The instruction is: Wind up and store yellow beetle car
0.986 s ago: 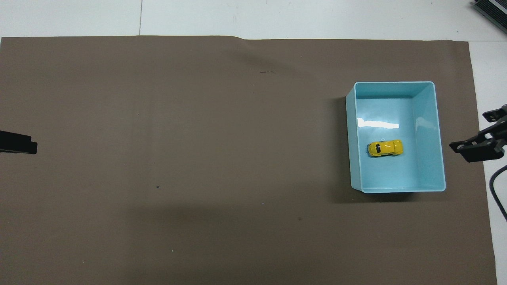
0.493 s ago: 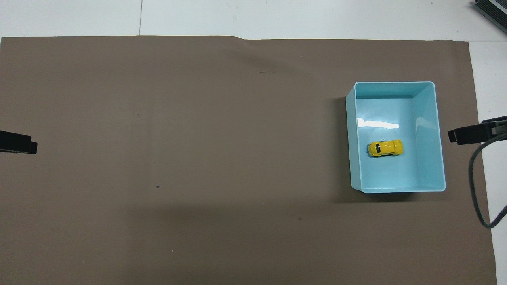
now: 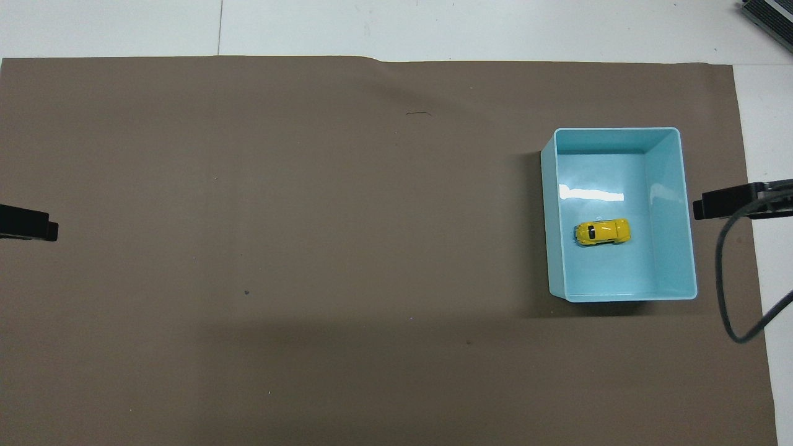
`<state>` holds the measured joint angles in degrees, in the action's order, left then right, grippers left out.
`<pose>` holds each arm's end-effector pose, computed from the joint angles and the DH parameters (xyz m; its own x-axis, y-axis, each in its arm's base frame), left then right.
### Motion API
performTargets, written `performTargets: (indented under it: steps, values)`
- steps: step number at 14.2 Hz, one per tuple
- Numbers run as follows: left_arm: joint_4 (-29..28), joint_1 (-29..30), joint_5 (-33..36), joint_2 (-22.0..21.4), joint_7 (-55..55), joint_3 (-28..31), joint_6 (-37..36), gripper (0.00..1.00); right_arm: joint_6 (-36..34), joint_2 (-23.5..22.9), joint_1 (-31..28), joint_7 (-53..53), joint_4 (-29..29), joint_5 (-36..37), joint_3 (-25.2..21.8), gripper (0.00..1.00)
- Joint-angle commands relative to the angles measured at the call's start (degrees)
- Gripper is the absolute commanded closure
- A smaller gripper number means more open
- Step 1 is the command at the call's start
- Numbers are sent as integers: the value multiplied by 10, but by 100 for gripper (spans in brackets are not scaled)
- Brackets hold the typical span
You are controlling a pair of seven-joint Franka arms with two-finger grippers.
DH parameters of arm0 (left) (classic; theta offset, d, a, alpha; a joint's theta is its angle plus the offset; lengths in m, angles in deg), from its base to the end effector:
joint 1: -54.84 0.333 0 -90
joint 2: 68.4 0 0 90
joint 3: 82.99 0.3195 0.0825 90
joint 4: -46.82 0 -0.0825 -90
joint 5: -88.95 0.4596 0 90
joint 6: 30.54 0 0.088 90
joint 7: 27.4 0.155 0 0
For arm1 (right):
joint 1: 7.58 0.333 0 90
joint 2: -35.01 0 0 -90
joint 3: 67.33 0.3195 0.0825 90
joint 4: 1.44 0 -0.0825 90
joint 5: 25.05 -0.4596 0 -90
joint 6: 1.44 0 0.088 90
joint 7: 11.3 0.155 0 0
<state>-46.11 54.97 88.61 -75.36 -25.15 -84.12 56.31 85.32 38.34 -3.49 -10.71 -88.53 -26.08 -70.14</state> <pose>0.5861 -0.0118 0.6211 0.9983 -0.0569 0.0155 -0.0570 -0.9984 0.0029 0.6075 0.0156 0.6385 0.9986 0.0130 0.0521 0.0141 -0.9997 -0.0213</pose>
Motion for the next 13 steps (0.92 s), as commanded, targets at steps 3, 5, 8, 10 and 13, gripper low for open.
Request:
performTargets:
  steps: [3, 5, 8, 10, 13]
  values:
    - [3, -6, -5, -6, -6, 6, -12, 0, -12, -6, -8, 8, 13, -5, 2, 0]
    - [3, -6, -5, -6, -6, 6, -12, 0, -12, -5, -8, 8, 12, -4, 1, 0]
    - [3, -6, -5, -6, -6, 6, -12, 0, -12, -5, -8, 7, 12, -5, 0, 0]
    - [3, -6, -6, -6, -6, 6, -12, 0, -12, -5, -8, 7, 12, -5, -2, 0]
    - [3, -6, -5, -6, -6, 6, -12, 0, -12, -1, -7, 7, 11, -5, -2, 0]
